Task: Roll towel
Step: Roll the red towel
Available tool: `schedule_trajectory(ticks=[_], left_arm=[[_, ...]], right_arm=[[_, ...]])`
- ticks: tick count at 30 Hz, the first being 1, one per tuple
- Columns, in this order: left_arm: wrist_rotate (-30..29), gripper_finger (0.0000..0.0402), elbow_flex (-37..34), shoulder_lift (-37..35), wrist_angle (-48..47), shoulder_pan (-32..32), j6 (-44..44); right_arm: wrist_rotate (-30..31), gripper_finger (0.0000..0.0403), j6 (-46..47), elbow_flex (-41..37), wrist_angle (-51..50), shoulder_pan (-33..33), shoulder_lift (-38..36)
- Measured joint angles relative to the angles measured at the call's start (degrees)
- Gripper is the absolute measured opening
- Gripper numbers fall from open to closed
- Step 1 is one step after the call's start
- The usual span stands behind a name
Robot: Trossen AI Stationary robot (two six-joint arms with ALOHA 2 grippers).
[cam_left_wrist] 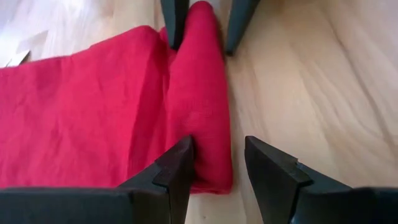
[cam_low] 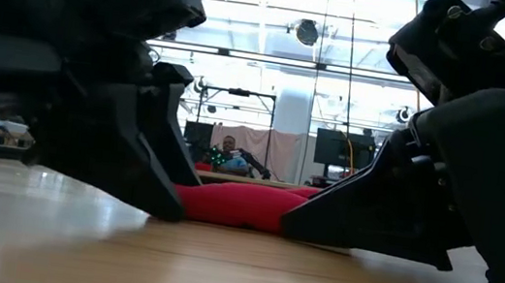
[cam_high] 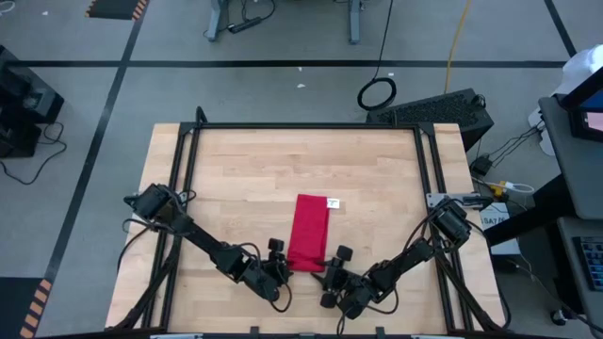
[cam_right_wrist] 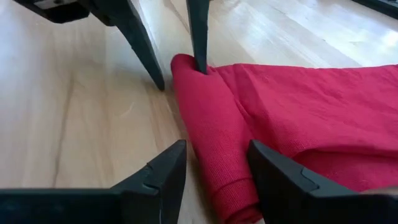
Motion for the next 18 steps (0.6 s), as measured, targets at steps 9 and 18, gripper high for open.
schedule_trajectory(ticks=[9,18], left_arm=[[-0.7,0.015,0.1,0.2,-0.8,0.5,-2.1],[1.3,0.0068,0.2,0.1,-2.7,2.0,-6.8]], right_arm=[[-0.9,0.0162,-0.1,0.0,0.4,-0.1,-0.3],[-5.7,0.0181,-7.8,-0.1,-6.2,0.7,-7.0]])
